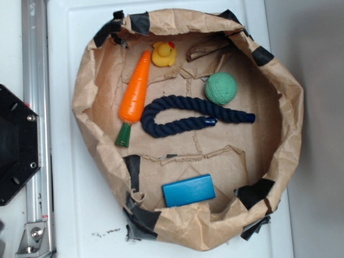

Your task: Grab the blue block.

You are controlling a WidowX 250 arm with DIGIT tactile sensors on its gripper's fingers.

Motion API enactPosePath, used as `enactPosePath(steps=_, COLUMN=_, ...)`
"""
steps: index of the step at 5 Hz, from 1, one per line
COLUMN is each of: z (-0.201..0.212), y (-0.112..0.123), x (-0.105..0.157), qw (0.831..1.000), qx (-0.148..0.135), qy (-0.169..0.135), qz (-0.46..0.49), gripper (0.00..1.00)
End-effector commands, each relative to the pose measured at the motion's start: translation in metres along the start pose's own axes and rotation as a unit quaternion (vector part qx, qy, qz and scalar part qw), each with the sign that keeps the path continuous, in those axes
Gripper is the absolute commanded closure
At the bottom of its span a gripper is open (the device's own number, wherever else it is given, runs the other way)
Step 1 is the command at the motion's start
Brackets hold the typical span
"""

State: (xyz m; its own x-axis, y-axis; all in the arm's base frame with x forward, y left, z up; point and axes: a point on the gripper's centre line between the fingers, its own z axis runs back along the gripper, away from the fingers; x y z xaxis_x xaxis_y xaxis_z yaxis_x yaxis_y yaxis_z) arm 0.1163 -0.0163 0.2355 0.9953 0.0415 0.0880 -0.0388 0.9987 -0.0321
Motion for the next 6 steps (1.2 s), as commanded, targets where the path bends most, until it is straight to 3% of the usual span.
enactPosePath(steps=1, z=0.000, y=0.000, x=0.000, qw=1.000, qx=0.000, qy=0.000, qz=0.000, gripper=0.00)
enactPosePath(steps=2, z=-0.054, y=0.004, x=0.046, qw=0.996, qx=-0.008, qy=0.030, qz=0.082, gripper=0.00)
enactPosePath(steps=3, z=-0.091, y=0.001, x=0.092, qw=0.989, qx=-0.047, qy=0.036, qz=0.137, gripper=0.00)
enactPosePath(steps=4, z=-0.112, y=-0.001, x=0.120, qw=0.984, qx=-0.072, qy=0.042, qz=0.156, gripper=0.00)
enactPosePath(steps=5, z=-0.137, y=-0.008, x=0.125, qw=0.982, qx=-0.070, qy=0.062, qz=0.161, gripper=0.00)
enactPosePath(steps=6, z=-0.169, y=-0.036, x=0.122, qw=0.986, qx=-0.025, qy=0.075, qz=0.144, gripper=0.00)
